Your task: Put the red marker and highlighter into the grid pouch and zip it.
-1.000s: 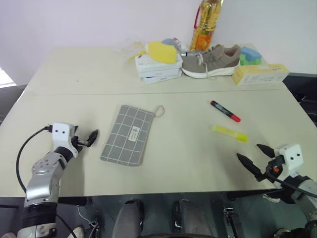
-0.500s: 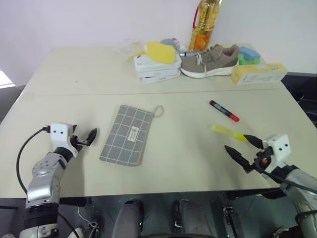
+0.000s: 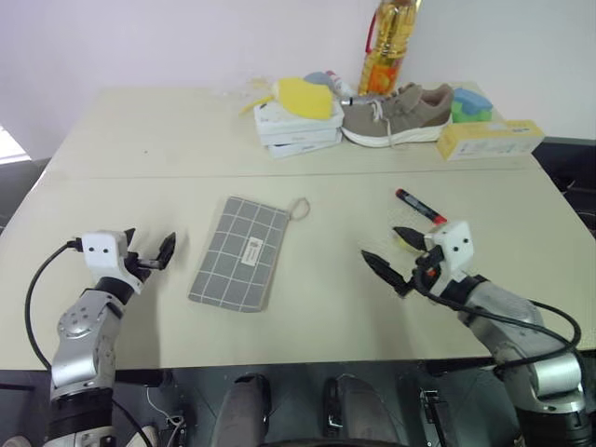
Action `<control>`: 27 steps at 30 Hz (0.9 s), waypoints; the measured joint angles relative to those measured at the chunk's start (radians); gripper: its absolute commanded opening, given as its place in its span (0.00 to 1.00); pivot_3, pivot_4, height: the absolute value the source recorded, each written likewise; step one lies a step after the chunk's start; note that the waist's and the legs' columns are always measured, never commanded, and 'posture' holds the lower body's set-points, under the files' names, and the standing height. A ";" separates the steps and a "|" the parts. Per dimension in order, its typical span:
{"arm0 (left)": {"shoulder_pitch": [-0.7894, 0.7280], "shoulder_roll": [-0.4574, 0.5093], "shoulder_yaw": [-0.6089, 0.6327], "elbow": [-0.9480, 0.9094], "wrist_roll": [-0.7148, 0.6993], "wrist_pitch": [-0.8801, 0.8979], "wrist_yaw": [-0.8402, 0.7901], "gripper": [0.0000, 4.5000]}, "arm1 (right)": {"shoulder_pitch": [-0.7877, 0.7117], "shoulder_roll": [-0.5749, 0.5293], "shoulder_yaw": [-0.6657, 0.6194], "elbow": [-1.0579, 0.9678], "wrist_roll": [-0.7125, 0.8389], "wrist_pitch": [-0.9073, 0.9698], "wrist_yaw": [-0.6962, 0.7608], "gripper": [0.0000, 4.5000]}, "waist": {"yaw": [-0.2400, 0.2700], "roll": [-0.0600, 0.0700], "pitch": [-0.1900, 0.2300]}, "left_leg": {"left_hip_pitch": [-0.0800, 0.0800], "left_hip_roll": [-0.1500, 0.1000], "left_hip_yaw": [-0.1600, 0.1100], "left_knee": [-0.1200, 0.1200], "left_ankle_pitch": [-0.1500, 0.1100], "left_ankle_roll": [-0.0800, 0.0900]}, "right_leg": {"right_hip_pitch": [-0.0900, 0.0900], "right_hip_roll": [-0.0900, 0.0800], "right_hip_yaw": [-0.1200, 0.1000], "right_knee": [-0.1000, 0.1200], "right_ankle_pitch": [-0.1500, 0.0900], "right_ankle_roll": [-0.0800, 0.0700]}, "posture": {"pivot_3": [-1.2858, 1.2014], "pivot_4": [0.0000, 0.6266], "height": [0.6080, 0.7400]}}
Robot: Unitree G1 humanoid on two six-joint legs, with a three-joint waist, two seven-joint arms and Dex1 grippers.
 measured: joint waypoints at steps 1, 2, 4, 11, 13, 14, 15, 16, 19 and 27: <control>-0.002 0.004 -0.001 0.000 -0.001 0.000 -0.009 1.00 | -0.007 0.017 0.013 0.000 -0.003 0.002 -0.008 1.00 | -0.001 0.000 0.000 | 0.000 0.000 0.001 0.000 0.000 0.000 | 0.000 0.000 0.000 0.000 0.000 0.000 | 0.52 0.24 1.00; -0.006 0.007 -0.001 0.000 -0.001 0.001 -0.019 1.00 | -0.013 0.031 0.034 0.000 -0.005 0.004 -0.012 0.94 | -0.001 0.000 0.000 | 0.000 0.000 0.001 0.000 0.000 0.000 | 0.000 0.000 0.000 0.000 0.000 0.000 | 0.52 0.24 1.00; -0.017 0.018 -0.002 -0.004 -0.009 0.002 -0.042 1.00 | -0.024 0.062 0.079 0.000 -0.007 0.011 -0.018 0.80 | -0.003 0.000 0.000 | 0.000 0.001 0.002 0.000 0.000 0.000 | -0.001 0.001 0.000 0.001 0.000 0.000 | 0.52 0.24 1.00; 0.021 0.050 -0.001 -0.075 -0.049 0.020 -0.116 1.00 | -0.126 0.108 0.172 0.044 -0.067 0.040 -0.072 0.01 | -0.004 0.000 0.000 | 0.000 0.002 0.004 0.000 0.000 0.000 | -0.002 0.001 0.002 0.001 0.000 -0.001 | 0.52 0.24 1.00; 0.043 0.066 -0.001 -0.104 -0.073 0.041 -0.155 1.00 | -0.170 0.137 0.205 0.088 -0.099 0.043 -0.090 0.01 | -0.005 0.000 0.000 | 0.000 0.002 0.004 0.000 0.000 0.000 | -0.003 0.002 0.002 0.001 0.001 -0.002 | 0.52 0.24 1.00; 0.065 0.086 -0.002 -0.128 -0.093 0.057 -0.190 1.00 | -0.201 0.156 0.234 0.115 -0.119 0.044 -0.096 0.01 | -0.007 0.000 0.000 | 0.000 0.003 0.004 0.000 0.000 0.000 | -0.003 0.002 0.003 0.001 0.001 -0.002 | 0.52 0.24 1.00; 0.092 0.120 -0.007 -0.150 -0.109 0.078 -0.231 1.00 | -0.231 0.175 0.259 0.137 -0.134 0.045 -0.102 0.01 | -0.011 0.000 0.000 | 0.000 0.004 0.005 -0.001 0.000 0.000 | -0.004 0.004 0.003 0.001 0.001 -0.002 | 0.52 0.24 1.00; 0.110 0.149 -0.012 -0.164 -0.119 0.094 -0.264 1.00 | -0.255 0.191 0.276 0.154 -0.145 0.045 -0.108 0.01 | -0.011 0.000 0.000 | 0.000 0.005 0.005 -0.001 0.000 0.000 | -0.005 0.004 0.005 0.001 0.001 -0.003 | 0.52 0.24 1.00; 0.153 0.209 -0.016 -0.201 -0.146 0.128 -0.346 1.00 | -0.326 0.233 0.332 0.217 -0.189 0.043 -0.117 0.01 | -0.010 0.000 0.000 | 0.000 0.005 0.005 -0.001 0.000 0.000 | -0.006 0.005 0.005 0.001 0.001 -0.003 | 0.52 0.24 1.00; 0.246 0.390 -0.069 -0.377 -0.141 0.175 -0.516 1.00 | -0.523 0.422 0.469 0.483 -0.318 0.039 -0.155 0.01 | -0.026 0.000 0.000 | -0.001 0.006 0.007 -0.002 0.000 0.000 | -0.009 0.006 0.009 0.002 0.002 -0.005 | 0.52 0.24 1.00</control>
